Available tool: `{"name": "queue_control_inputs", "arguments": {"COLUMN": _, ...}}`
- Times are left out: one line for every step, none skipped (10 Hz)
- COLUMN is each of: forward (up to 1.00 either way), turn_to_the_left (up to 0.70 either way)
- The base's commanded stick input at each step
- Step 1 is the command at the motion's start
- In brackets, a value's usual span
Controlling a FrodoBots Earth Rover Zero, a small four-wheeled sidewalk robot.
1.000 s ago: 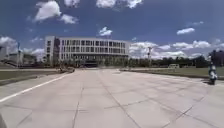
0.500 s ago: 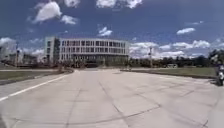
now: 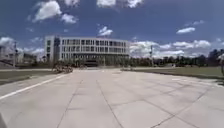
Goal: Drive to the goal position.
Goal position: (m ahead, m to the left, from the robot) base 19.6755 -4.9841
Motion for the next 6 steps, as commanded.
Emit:
{"name": "queue_control_inputs", "arguments": {"forward": 0.70, "turn_to_the_left": 0.00}}
{"name": "queue_control_inputs", "arguments": {"forward": 0.70, "turn_to_the_left": 0.00}}
{"name": "queue_control_inputs", "arguments": {"forward": 0.70, "turn_to_the_left": 0.00}}
{"name": "queue_control_inputs", "arguments": {"forward": 0.70, "turn_to_the_left": 0.00}}
{"name": "queue_control_inputs", "arguments": {"forward": 0.70, "turn_to_the_left": 0.00}}
{"name": "queue_control_inputs", "arguments": {"forward": 0.70, "turn_to_the_left": 0.00}}
